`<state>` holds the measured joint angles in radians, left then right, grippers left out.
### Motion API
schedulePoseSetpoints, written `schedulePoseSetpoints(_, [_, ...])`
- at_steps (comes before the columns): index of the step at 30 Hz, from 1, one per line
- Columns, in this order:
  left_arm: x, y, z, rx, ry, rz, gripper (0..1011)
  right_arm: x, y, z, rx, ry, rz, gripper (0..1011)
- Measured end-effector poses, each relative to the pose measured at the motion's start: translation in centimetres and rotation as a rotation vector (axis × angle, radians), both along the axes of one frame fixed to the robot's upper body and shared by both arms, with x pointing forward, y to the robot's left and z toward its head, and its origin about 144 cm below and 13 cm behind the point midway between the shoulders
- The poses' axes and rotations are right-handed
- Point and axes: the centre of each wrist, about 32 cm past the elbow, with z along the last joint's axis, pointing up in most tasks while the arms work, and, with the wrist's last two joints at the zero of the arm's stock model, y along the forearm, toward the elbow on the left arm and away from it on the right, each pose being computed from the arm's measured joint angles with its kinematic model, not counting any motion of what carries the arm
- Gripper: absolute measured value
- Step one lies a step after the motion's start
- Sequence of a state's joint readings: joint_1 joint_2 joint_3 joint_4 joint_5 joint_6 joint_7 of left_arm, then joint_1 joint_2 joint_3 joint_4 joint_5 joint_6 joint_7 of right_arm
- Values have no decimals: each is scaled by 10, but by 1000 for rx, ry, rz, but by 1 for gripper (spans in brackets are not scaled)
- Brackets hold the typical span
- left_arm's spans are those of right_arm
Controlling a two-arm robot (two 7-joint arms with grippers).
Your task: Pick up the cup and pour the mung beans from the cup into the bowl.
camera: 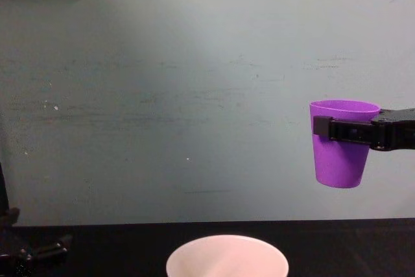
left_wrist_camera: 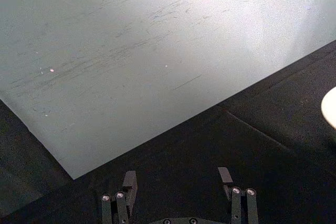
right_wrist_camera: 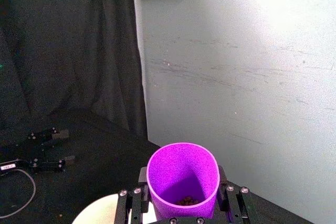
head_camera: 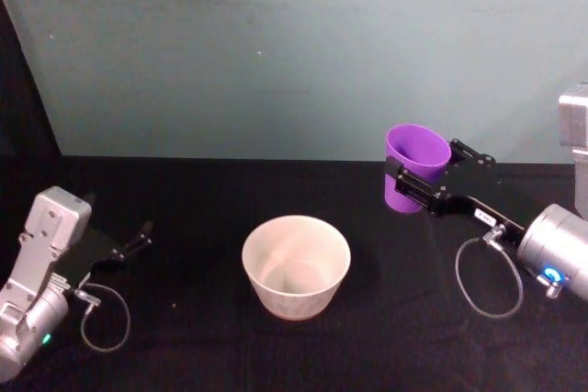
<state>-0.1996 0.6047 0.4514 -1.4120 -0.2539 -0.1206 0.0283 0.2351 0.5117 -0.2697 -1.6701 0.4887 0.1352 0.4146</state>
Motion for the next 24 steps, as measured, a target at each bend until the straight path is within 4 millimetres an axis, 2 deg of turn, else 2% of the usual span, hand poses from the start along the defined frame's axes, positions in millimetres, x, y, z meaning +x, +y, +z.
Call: schedulePoseSetpoints(24, [0, 0, 0, 0, 0, 0, 1000, 0, 0, 0, 0, 0, 0, 722])
